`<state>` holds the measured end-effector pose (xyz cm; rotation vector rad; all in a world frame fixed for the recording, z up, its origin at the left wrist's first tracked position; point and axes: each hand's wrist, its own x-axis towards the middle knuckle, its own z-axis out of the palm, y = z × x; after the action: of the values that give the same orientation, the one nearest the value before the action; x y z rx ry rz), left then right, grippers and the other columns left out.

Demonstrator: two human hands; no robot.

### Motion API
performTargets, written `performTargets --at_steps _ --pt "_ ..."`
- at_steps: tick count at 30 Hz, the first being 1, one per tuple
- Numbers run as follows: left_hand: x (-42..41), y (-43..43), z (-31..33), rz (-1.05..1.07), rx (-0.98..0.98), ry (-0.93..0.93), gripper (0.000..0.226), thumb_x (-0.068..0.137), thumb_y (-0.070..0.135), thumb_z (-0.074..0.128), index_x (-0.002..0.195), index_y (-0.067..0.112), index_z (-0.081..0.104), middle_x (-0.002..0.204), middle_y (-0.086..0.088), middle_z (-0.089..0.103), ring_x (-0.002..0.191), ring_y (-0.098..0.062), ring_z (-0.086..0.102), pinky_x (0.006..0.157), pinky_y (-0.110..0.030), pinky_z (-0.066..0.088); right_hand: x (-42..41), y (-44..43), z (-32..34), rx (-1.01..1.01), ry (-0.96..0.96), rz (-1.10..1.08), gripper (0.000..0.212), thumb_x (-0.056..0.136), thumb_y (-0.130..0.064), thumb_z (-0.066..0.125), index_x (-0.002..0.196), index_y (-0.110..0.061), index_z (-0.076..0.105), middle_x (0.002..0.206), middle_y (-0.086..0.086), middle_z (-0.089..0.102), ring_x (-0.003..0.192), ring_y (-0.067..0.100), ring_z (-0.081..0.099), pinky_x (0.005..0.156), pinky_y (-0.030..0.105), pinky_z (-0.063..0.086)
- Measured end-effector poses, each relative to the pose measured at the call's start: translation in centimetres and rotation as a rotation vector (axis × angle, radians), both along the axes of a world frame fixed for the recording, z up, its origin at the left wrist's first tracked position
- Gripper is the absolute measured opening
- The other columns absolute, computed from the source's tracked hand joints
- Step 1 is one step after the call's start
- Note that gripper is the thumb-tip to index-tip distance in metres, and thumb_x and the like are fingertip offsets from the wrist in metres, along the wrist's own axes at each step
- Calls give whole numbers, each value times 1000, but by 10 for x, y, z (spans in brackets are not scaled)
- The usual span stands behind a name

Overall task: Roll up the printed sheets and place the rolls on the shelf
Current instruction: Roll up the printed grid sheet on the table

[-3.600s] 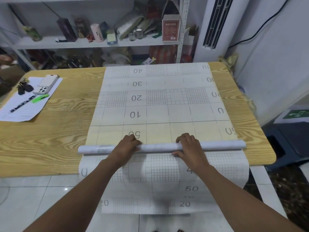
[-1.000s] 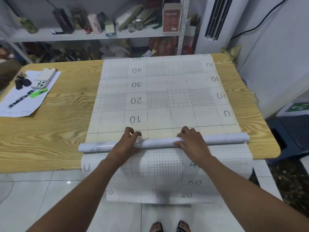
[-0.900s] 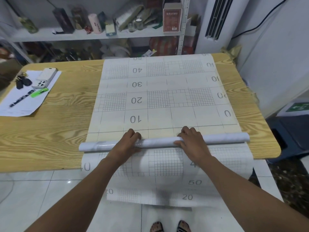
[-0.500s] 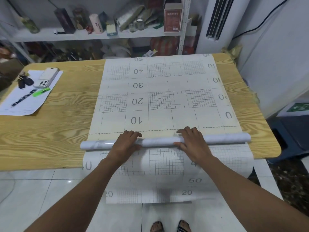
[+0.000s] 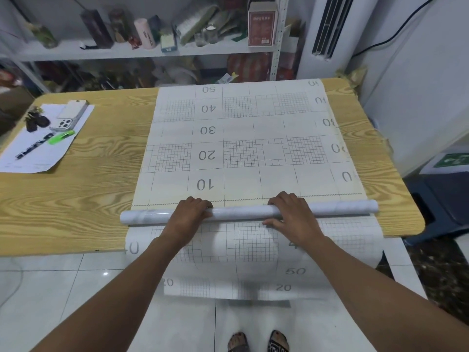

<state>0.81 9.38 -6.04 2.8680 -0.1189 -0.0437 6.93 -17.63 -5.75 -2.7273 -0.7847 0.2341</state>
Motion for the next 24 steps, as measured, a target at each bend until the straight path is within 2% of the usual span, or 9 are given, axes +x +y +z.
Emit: performTargets --at_steps 4,9,12,14,16,18,24 --pt "2 1 -2 31 -35 42 21 95 20 45 107 12 60 95 -7 62 88 -24 48 70 -26 23 2 0 0 5 -9 -7 49 81 -54 61 115 -19 59 111 -2 52 100 18 46 87 30 32" --pt "4 1 -3 57 -103 110 24 96 22 45 110 10 59 103 -5 57 95 -22 46 73 -26 25 3 -1 -2 3 2 -17 45 84 -50 59 117 -19 60 110 -1 52 100 19 45 88 31 35" --pt "1 3 -8 84 -236 54 25 88 19 59 108 5 63 102 -11 51 92 -22 45 80 -30 35 4 0 0 35 47 -23 50 85 -48 59 126 -21 53 117 -2 53 106 17 45 93 30 33" --pt "0 4 -8 80 -286 57 39 77 19 72 112 5 62 102 -12 47 91 -23 46 81 -28 36 4 0 4 92 85 -65 56 83 -45 64 131 -21 47 120 -3 54 110 17 46 95 30 33" --pt "-2 3 -6 77 -356 54 61 64 20 82 118 7 57 103 -8 42 90 -22 47 82 -25 35 4 0 7 131 114 -128 53 81 -42 68 126 -20 49 114 -2 56 105 18 48 91 30 36" --pt "-4 1 -3 96 -395 33 71 57 23 86 120 10 55 103 -6 39 90 -19 43 82 -22 32 5 2 6 92 101 -124 42 82 -44 65 115 -20 54 108 -4 57 99 17 48 86 29 37" --pt "0 0 -8 83 -286 20 63 58 24 86 114 16 58 95 3 44 88 -14 40 78 -29 36 11 3 4 45 93 -83 35 88 -47 56 109 -19 60 104 -4 60 100 18 49 87 31 35"
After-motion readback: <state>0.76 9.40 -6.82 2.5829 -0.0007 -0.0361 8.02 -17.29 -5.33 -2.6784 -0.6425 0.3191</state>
